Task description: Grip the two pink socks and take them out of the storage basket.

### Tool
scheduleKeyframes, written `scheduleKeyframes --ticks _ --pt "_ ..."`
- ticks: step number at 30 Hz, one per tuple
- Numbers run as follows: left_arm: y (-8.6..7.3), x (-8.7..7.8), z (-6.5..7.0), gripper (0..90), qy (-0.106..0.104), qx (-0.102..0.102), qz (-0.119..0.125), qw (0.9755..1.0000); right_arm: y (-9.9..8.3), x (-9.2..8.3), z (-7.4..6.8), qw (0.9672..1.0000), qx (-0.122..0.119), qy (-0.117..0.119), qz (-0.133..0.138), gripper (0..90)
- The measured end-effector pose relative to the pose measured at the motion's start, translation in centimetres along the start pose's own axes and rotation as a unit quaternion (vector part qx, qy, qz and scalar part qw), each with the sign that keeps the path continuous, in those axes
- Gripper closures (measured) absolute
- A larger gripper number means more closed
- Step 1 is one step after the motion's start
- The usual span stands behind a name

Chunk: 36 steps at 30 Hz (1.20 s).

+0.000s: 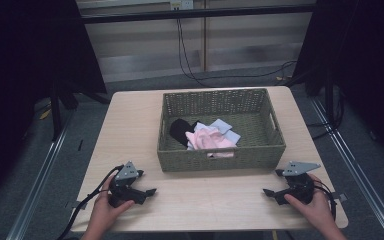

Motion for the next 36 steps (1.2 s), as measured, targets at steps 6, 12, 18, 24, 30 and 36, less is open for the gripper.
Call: scheduleKeyframes --ticks 6,12,18,24,30,36 --pt "0.0 0.0 0.0 14.2 0.0 -0.001 0.001 1.0 0.1 0.1 0.0 0.9999 0.006 -0.007 -0.004 12.3" --pt "0.0 0.0 0.0 14.3 0.0 0.0 0.0 1.0 1.2 -0.5 -1.5 0.9977 0.012 0.04 -0.053 20.0" --pt "0.0 0.0 0.1 14.3 0.003 0.0 0.003 1.0 3.3 -1.9 -2.9 0.9942 -0.021 0.076 -0.074 23.3" --pt "0.0 0.0 0.0 14.3 0.003 0.001 0.002 1.0 6.3 -3.5 -4.0 0.9917 -0.046 0.1 -0.068 23.9" --pt "0.0 0.0 0.0 14.2 0.003 0.001 0.002 1.0 10.1 -5.1 -3.8 0.9909 -0.061 0.107 -0.055 23.9" --pt "0.0 0.0 0.0 14.2 0.003 0.0 0.002 1.0 13.0 -5.7 -3.1 0.991 -0.062 0.108 -0.047 23.9"
Point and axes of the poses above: each handheld gripper's, and its own axes: x roughly forward along the jaws, y roughly out of its top, z roughly to its right, the point moved 8 cm from there along x, roughly forward along the jaws, and after that the axes turned 10 degrees about -y, right-handed, at the moved point
